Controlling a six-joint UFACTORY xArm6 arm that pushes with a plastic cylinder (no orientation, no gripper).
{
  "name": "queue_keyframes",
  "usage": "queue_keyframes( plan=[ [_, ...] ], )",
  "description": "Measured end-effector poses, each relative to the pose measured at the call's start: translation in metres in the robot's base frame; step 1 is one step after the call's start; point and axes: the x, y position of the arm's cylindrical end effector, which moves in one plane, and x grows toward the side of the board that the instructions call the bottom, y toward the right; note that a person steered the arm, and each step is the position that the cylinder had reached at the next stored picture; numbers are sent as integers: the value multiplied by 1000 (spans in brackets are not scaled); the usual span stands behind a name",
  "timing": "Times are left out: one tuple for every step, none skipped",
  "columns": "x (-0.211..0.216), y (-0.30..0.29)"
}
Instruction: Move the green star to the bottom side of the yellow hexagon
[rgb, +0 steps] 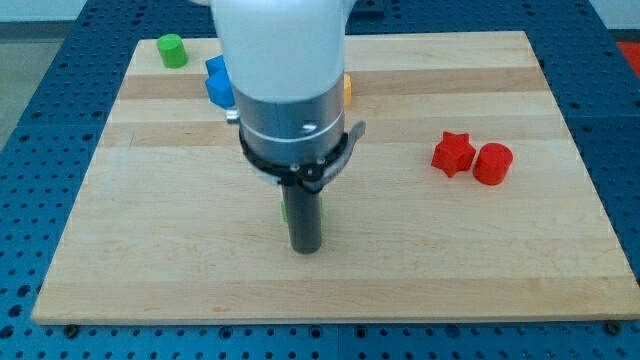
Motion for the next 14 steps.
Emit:
queue_keyframes(
  plan=[
    [-17, -7],
    [-27, -15],
    [-37, -17],
    [-51, -17],
    [-66, -17],
    [-80, -17],
    [-91, -16],
    [-99, -12],
    [-109, -10],
    [-116, -32],
    [-130, -38],
    [-132, -27],
    [-133, 5],
    [-152, 11]
  ],
)
